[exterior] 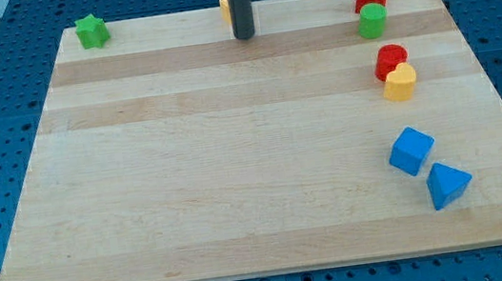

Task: Place your arm at the top right of the red star

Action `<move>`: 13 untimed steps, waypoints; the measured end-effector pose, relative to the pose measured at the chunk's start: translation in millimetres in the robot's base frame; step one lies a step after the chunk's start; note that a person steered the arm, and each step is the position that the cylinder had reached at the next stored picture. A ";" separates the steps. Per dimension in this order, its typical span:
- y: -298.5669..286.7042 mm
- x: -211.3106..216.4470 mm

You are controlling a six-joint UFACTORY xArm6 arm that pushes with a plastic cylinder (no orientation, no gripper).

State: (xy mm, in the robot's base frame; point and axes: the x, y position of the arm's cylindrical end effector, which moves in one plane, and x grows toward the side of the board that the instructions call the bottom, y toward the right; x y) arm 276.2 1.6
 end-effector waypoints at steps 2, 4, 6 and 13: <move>2.7 2.3; 4.8 1.3; 41.4 -41.1; 204.0 -85.1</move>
State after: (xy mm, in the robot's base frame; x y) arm 191.1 205.5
